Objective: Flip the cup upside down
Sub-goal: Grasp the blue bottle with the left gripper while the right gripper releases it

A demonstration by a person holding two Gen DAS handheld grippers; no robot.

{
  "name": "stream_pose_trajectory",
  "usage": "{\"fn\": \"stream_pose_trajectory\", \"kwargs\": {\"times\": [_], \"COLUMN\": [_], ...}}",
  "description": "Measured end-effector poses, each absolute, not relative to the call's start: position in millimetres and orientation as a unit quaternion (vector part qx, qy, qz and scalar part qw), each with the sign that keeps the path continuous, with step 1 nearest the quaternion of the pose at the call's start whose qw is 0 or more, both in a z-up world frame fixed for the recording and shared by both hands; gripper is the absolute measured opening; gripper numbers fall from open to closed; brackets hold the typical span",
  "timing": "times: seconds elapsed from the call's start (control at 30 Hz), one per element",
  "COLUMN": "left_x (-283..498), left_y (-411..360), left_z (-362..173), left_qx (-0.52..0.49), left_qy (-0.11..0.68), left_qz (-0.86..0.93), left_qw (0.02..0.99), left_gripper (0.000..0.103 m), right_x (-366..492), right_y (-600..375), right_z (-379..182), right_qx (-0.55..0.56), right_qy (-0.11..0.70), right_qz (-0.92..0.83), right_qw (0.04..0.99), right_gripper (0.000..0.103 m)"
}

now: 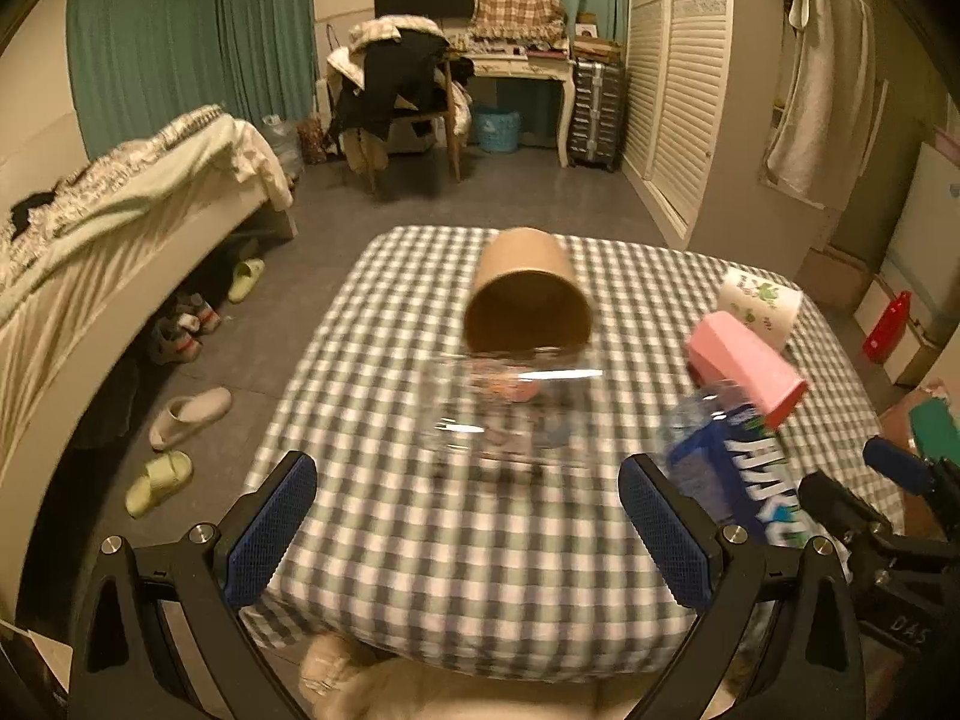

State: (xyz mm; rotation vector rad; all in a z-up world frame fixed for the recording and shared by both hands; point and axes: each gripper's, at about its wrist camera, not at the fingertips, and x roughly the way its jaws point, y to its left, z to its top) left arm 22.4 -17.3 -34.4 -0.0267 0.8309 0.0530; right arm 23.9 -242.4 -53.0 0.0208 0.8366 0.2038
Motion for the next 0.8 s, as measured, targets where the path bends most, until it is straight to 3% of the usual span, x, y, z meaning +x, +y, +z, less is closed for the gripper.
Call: {"fn": "stream_pose_trajectory", "kwargs": {"times": [0.27, 0.6, 0.63, 0.73, 0.8], "left_x": [47, 89, 93, 104, 109], "left_y": [-66, -126, -130, -137, -137], "left_z": [-27, -57, -60, -70, -75], "left_qx": [-0.017, 0.038, 0.043, 0.043, 0.026], "left_qy": [0.424, 0.479, 0.484, 0.511, 0.529], "left_qz": [-0.019, -0.042, -0.047, -0.057, -0.070], "left_qw": [0.905, 0.876, 0.873, 0.857, 0.845], "left_gripper": [0.103, 0.102, 0.101, 0.081, 0.081], "right_x": [16, 25, 27, 30, 31], "right_y": [-297, -362, -367, -379, -381], "right_z": [-38, -74, -77, -86, -89], "right_qx": [0.012, 0.071, 0.076, 0.090, 0.094], "right_qy": [0.380, 0.407, 0.409, 0.414, 0.416], "right_qz": [0.061, 0.030, 0.029, 0.030, 0.033], "right_qw": [0.923, 0.910, 0.909, 0.906, 0.904], "right_gripper": [0.085, 0.085, 0.085, 0.085, 0.085]}}
